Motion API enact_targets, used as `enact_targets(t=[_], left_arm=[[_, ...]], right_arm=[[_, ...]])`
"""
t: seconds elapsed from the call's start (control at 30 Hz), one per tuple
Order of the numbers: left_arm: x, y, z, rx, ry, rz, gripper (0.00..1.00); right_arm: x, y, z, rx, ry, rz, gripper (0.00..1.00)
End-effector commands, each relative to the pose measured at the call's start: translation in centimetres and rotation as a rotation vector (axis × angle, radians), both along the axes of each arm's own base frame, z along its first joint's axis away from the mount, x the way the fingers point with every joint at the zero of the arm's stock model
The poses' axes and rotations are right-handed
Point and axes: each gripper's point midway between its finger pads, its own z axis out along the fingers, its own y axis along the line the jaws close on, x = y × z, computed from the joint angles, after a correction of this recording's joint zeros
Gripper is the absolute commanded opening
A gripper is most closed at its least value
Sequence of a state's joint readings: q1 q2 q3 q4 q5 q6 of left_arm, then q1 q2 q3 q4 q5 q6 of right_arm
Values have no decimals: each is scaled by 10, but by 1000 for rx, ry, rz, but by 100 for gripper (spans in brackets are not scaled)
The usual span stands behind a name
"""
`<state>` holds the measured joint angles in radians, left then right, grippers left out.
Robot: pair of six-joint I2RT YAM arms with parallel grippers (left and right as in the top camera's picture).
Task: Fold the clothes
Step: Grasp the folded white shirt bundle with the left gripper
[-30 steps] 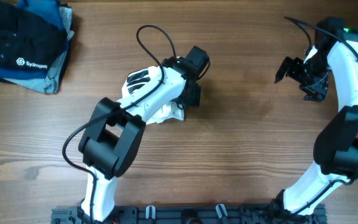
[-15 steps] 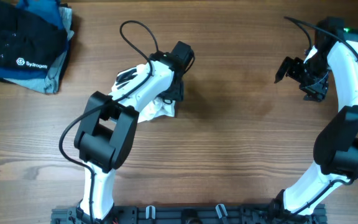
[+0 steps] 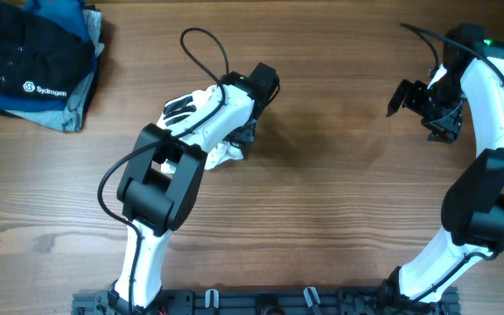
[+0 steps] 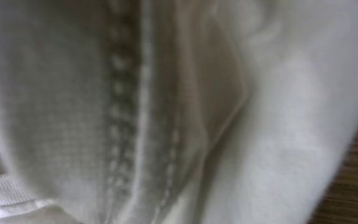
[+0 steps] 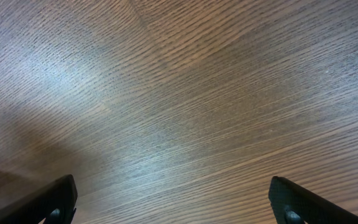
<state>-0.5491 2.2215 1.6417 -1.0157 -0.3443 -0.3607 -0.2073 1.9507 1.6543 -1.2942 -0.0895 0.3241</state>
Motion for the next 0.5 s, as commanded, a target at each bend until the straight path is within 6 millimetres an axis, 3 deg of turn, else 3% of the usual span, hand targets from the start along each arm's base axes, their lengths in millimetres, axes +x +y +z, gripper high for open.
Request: enact_targets(t=[0.0,0.1,0.47], left_arm=[[-33,15,-60,43,170,38,28],[-32,18,-59,56,164,39,4],[-33,13,-58,31,180,22,4]], right_arm=[[5,5,9,10,-33,18,100],[4,5,9,10,-29,17,100],[4,6,9,18,-28,18,100]])
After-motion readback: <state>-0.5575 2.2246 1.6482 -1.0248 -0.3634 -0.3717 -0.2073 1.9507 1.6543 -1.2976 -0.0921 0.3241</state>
